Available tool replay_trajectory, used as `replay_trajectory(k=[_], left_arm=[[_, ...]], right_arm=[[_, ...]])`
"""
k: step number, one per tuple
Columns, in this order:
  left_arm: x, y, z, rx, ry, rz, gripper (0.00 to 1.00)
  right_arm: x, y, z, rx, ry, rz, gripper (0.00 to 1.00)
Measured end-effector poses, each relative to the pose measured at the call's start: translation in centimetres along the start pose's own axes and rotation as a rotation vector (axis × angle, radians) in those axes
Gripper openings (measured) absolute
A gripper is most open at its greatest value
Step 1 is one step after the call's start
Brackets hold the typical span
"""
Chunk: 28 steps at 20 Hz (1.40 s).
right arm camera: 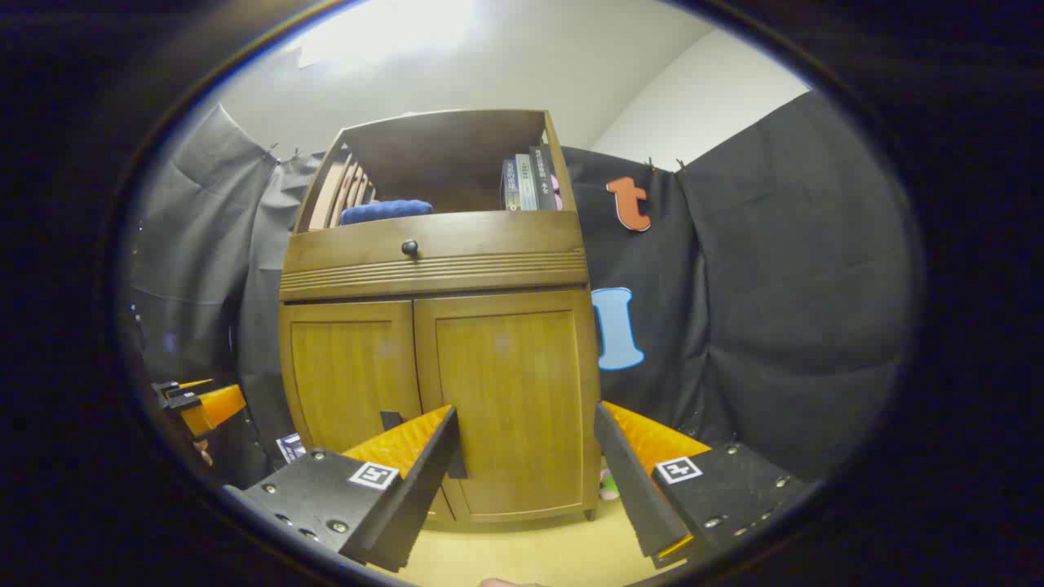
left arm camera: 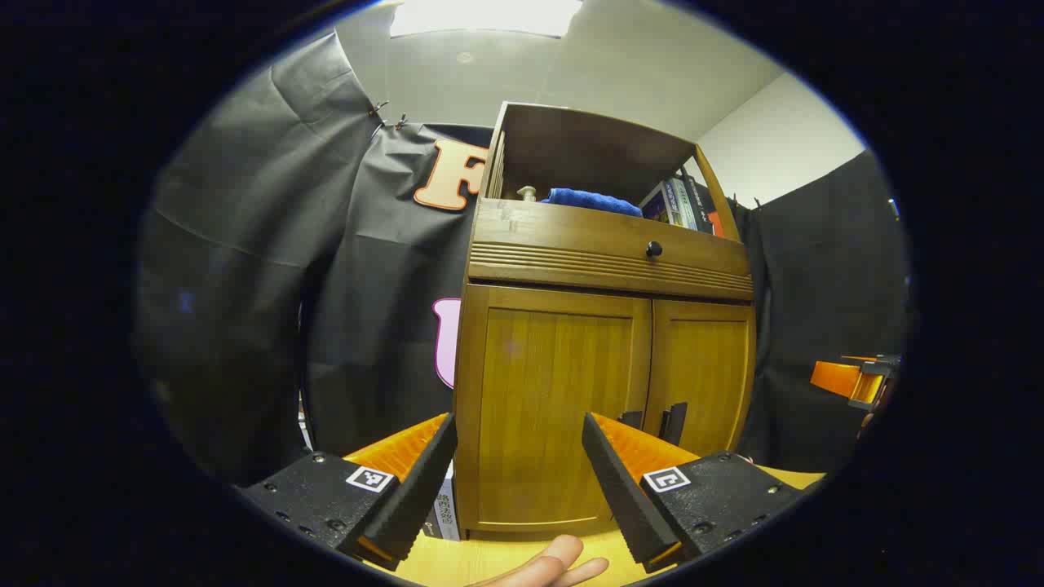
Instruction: Open the right door of the double-door shoe cabinet with the right hand, and open the left door with the left hand.
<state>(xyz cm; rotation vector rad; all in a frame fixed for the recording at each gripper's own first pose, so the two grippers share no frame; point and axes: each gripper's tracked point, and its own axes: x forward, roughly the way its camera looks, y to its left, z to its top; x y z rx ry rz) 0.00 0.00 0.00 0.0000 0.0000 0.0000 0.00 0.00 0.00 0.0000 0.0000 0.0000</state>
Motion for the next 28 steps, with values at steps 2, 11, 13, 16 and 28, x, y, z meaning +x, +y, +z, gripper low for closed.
replay_trajectory(k=[2, 11, 13, 16, 28], left_arm=[[0.0, -0.2, 0.0, -0.005, 0.0, -0.006, 0.92], [0.5, -0.6, -1.9, -0.005, 0.07, -0.012, 0.92], [0.6, -0.5, -2.0, -0.003, 0.077, -0.012, 0.92], [0.6, -0.2, -2.2, 0.004, 0.081, -0.003, 0.92], [1.3, -1.0, -2.8, 0.01, 0.103, -0.037, 0.92]], right_arm=[[-0.1, 0.5, 0.1, 0.048, 0.013, 0.036, 1.0], [0.6, 0.4, -1.2, 0.153, 0.098, 0.114, 0.99], [0.7, 0.4, -0.9, 0.113, 0.082, 0.102, 0.95], [2.7, 0.6, -0.3, 0.043, 0.048, 0.084, 0.99], [15.4, 6.6, -9.9, -0.049, 0.157, 0.132, 0.99]])
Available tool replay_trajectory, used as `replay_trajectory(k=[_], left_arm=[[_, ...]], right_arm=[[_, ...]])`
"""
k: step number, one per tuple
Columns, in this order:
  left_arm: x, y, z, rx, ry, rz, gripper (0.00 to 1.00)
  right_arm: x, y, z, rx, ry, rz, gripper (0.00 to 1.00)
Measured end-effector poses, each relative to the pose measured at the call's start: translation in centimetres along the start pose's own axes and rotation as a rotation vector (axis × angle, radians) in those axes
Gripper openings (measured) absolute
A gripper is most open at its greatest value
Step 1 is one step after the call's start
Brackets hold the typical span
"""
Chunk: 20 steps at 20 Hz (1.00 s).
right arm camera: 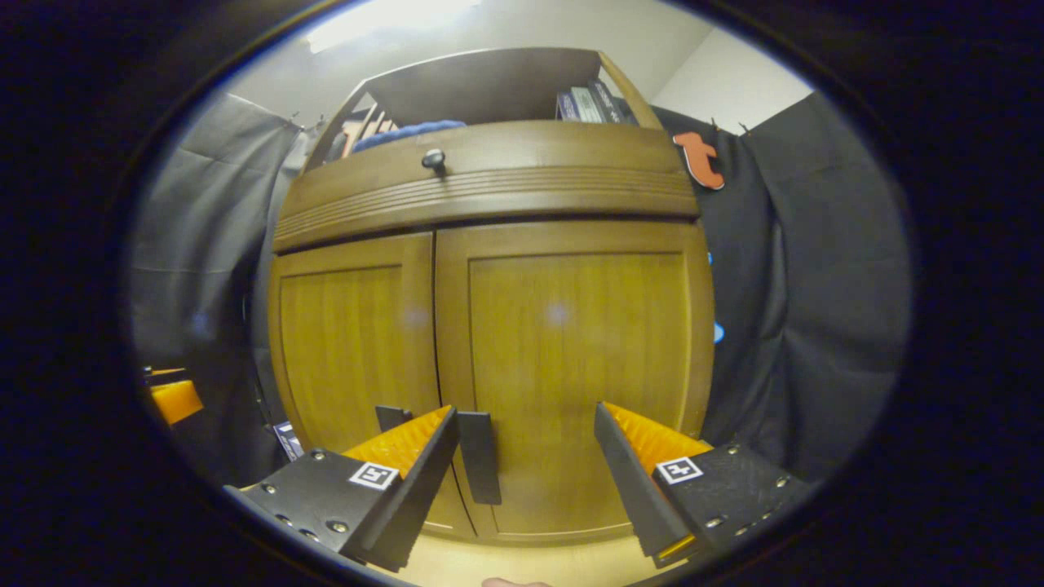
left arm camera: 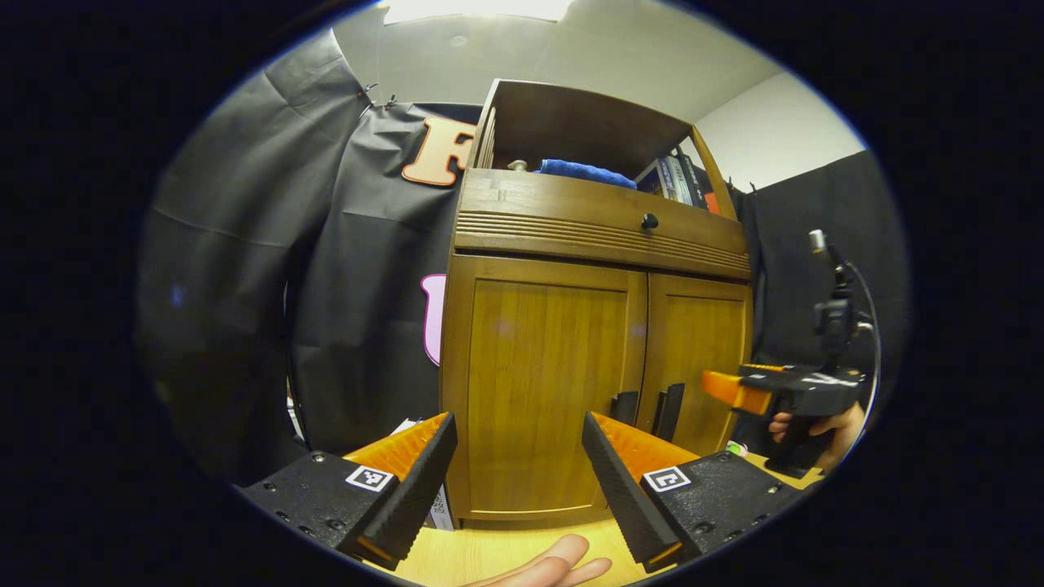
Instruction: Open the right door of the double-door shoe cabinet with the right hand, and open the left door with the left hand.
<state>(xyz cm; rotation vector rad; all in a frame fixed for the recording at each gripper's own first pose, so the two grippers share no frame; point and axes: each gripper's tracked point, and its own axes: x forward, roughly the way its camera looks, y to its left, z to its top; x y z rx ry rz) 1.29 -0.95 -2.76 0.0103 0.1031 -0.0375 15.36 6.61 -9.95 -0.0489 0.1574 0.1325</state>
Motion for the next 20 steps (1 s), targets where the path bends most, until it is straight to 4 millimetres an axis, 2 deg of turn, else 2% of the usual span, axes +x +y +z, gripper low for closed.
replay_trajectory(k=[2, 3, 4, 5, 7, 8, 9, 10, 11, 12, 13, 14, 15, 16, 18, 19, 20], left_arm=[[0.2, 0.4, -0.1, 0.004, 0.004, 0.01, 0.92], [0.2, 0.7, -0.1, 0.008, 0.005, 0.016, 0.95], [0.4, 0.9, -0.2, 0.009, 0.006, 0.023, 0.95], [0.5, 1.2, -0.2, 0.006, 0.006, 0.032, 0.92], [0.8, 1.6, -0.3, 0.004, 0.007, 0.049, 0.92], [1.0, 1.6, -0.4, 0.007, 0.014, 0.051, 0.92], [1.2, 1.7, -0.7, 0.006, 0.02, 0.053, 0.92], [1.3, 1.8, -0.8, 0.002, 0.028, 0.057, 0.92], [1.4, 2.0, -1.0, 0.002, 0.033, 0.063, 0.92], [1.6, 2.1, -0.9, 0.005, 0.034, 0.066, 0.92], [1.7, 2.2, -1.0, 0.004, 0.034, 0.069, 0.92], [1.9, 2.3, -1.1, 0.001, 0.039, 0.072, 0.92], [1.9, 2.4, -1.4, -0.001, 0.048, 0.077, 0.96], [2.0, 2.5, -1.5, -0.002, 0.053, 0.08, 0.92], [2.2, 2.5, -1.4, -0.003, 0.056, 0.082, 0.92], [2.3, 2.5, -1.6, -0.006, 0.059, 0.082, 0.92], [2.3, 2.3, -1.6, -0.007, 0.062, 0.08, 0.92]], right_arm=[[1.9, 1.2, -1.4, 0.017, 0.029, 0.028, 0.95], [2.7, 1.9, -2.0, 0.026, 0.031, 0.047, 0.95], [3.1, 2.4, -2.4, 0.031, 0.031, 0.058, 0.99], [3.5, 3.2, -2.7, 0.034, 0.035, 0.073, 0.99], [4.9, 4.9, -3.7, 0.026, 0.057, 0.105, 0.99], [5.6, 4.9, -4.2, 0.008, 0.077, 0.094, 0.96], [6.1, 4.5, -5.0, -0.011, 0.098, 0.065, 0.82], [5.6, 4.6, -4.1, -0.003, 0.073, 0.063, 0.67], [5.9, 4.9, -4.4, -0.013, 0.077, 0.081, 0.53], [6.0, 4.8, -4.1, -0.027, 0.068, 0.081, 0.52], [5.9, 4.8, -4.3, -0.015, 0.063, 0.087, 0.3], [6.0, 4.9, -4.3, -0.008, 0.058, 0.095, 0.27], [5.8, 4.8, -4.3, 0.001, 0.061, 0.102, 0.3], [5.7, 4.9, -4.3, 0.004, 0.066, 0.11, 0.3], [5.4, 4.9, -4.6, 0.006, 0.083, 0.123, 0.27], [5.4, 5.0, -4.8, 0.006, 0.092, 0.126, 0.34], [5.3, 5.1, -4.9, 0.001, 0.099, 0.131, 0.3]])
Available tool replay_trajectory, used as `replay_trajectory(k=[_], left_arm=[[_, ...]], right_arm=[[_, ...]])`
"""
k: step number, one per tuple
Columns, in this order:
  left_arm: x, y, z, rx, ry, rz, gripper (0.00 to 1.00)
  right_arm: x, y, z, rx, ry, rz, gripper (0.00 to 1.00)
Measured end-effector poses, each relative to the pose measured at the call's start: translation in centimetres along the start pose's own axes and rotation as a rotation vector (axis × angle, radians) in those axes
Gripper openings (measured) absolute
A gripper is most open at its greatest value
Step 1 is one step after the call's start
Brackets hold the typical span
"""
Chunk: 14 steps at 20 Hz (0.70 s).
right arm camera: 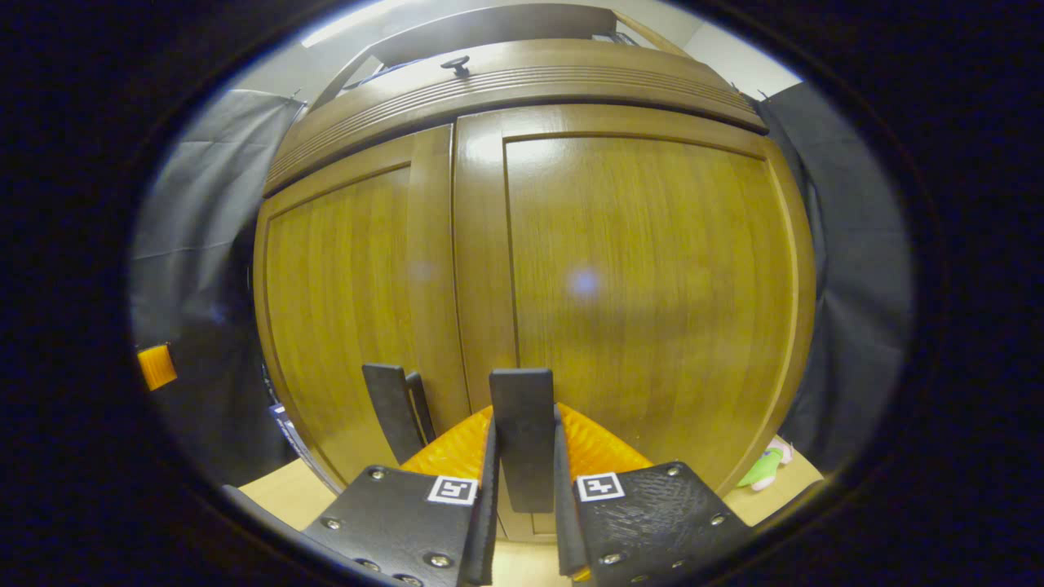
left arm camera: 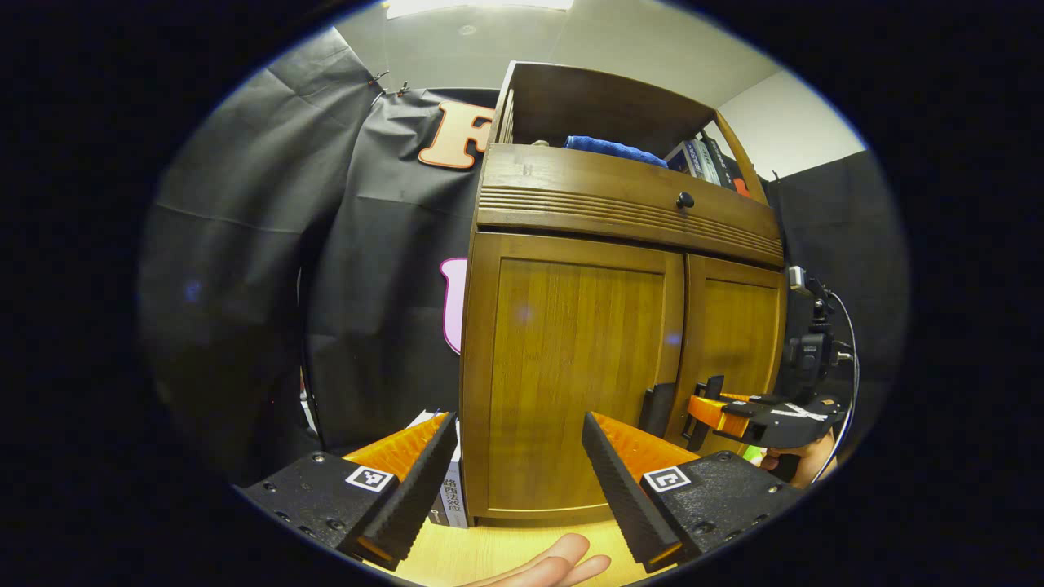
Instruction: Open the right door of the double-door shoe cabinet with the right hand, and open the left door with the left hand.
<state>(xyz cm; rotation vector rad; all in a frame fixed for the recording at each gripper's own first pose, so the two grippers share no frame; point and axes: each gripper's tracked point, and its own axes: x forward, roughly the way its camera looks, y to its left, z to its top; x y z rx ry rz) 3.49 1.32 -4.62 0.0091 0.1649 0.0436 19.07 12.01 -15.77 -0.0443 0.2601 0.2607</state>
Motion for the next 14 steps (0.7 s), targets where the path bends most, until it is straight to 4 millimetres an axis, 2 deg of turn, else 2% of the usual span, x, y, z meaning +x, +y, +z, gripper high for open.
replay_trajectory(k=[1, 2, 3, 8, 14], left_arm=[[0.1, -0.1, -0.1, 0.0, 0.003, -0.002, 0.95], [0.1, -0.2, -0.1, 0.001, 0.006, -0.005, 0.96], [0.1, -0.4, -0.2, 0.001, 0.009, -0.007, 0.96], [0.2, -0.6, -0.3, 0.005, 0.016, -0.01, 0.96], [0.4, -1.0, -0.6, 0.013, 0.021, -0.014, 0.92]], right_arm=[[-0.2, 0.0, -0.2, -0.019, 0.001, 0.006, 0.27], [-0.9, 0.1, 0.2, -0.031, 0.001, 0.013, 0.3], [-1.0, 0.1, -0.3, -0.031, 0.004, 0.021, 0.21], [-3.0, 0.0, -0.4, -0.006, 0.015, 0.065, 0.21], [-7.1, -0.8, -0.6, 0.064, 0.022, 0.176, 0.2]])
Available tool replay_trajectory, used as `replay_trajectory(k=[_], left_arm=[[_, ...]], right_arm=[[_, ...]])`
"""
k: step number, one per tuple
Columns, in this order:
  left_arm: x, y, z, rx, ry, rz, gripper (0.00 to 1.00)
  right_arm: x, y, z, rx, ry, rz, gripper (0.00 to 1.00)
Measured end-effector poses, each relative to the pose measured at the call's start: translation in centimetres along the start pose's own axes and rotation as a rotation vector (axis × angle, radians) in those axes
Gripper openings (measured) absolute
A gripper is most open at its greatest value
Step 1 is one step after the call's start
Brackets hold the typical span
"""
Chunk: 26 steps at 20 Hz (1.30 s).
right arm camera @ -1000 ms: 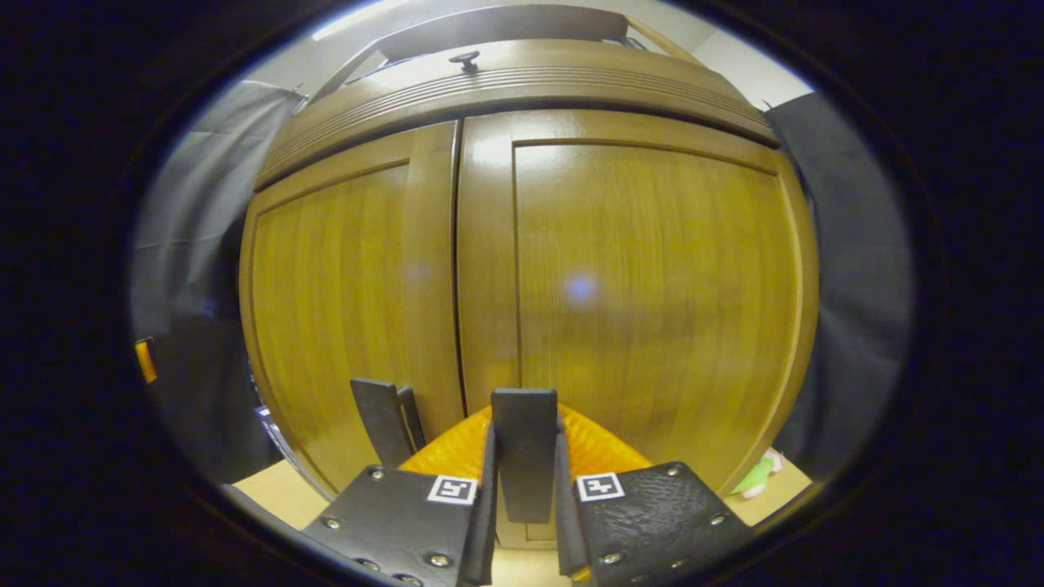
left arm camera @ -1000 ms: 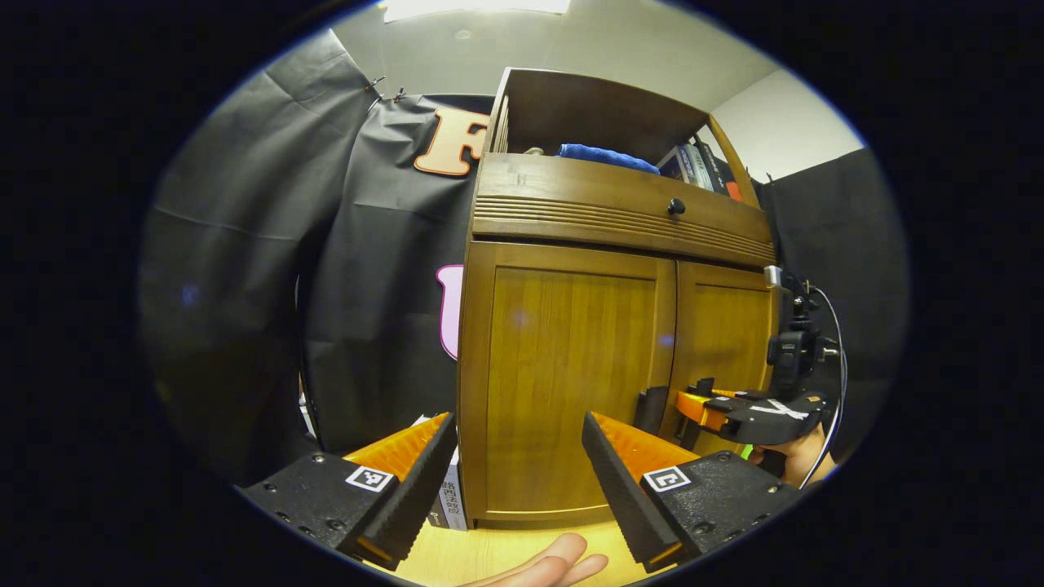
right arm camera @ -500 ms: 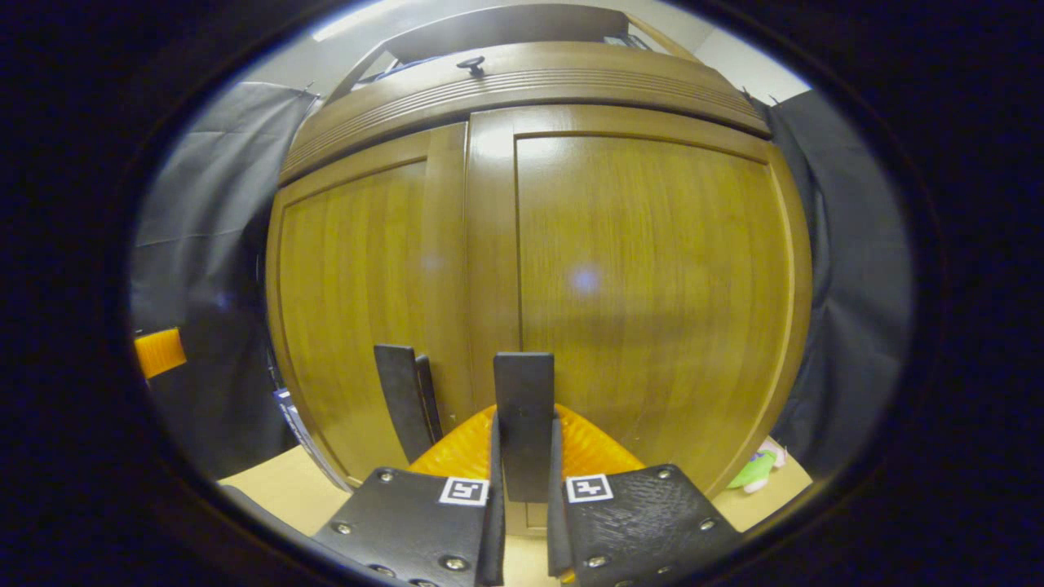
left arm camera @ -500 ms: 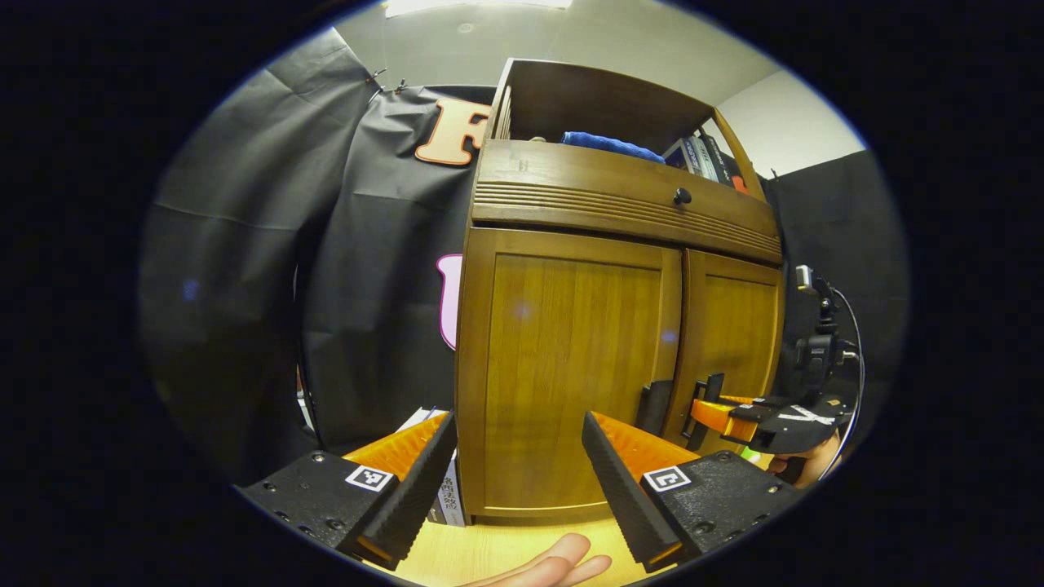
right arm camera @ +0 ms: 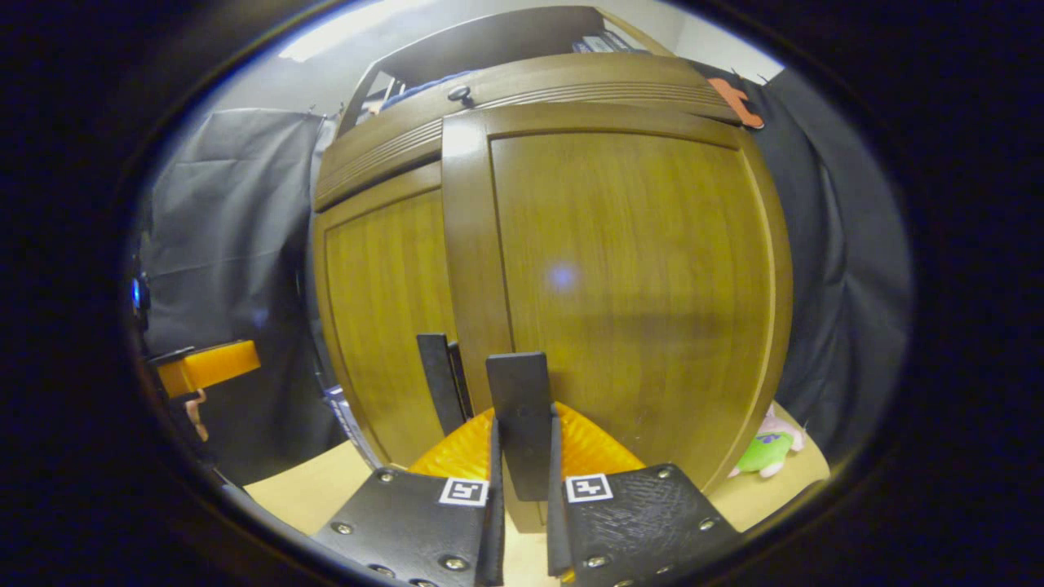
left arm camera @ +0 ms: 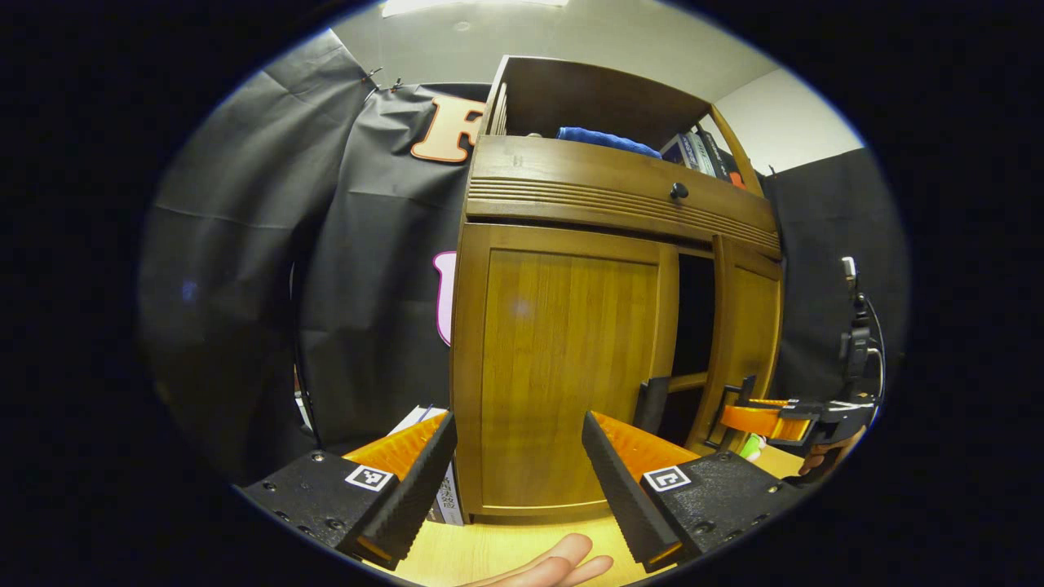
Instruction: Open the right door of the double-door shoe cabinet with the right hand, and open the left door with the left hand.
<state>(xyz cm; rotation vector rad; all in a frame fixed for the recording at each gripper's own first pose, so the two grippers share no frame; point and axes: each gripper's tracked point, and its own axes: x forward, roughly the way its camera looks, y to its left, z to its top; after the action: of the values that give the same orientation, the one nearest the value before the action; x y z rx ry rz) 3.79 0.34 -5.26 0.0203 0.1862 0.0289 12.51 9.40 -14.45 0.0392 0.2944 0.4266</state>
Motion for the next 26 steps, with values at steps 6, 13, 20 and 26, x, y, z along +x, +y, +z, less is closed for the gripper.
replay_trajectory(k=[6, 13, 20, 26], left_arm=[[-0.2, -1.0, -0.5, 0.026, 0.01, -0.007, 0.92], [-0.9, -3.2, -0.7, 0.046, 0.002, -0.05, 0.92], [-1.3, -4.4, -0.6, 0.058, -0.005, -0.082, 0.96], [-1.5, -4.6, -0.9, 0.047, 0.002, -0.084, 0.96]], right_arm=[[-3.0, -0.8, -0.1, 0.052, -0.03, 0.072, 0.21], [-6.5, -2.4, -0.7, 0.027, -0.049, 0.056, 0.2], [-9.2, -3.8, -0.7, -0.003, -0.048, -0.015, 0.24], [-12.1, -5.8, -0.4, -0.039, -0.061, -0.091, 0.24]])
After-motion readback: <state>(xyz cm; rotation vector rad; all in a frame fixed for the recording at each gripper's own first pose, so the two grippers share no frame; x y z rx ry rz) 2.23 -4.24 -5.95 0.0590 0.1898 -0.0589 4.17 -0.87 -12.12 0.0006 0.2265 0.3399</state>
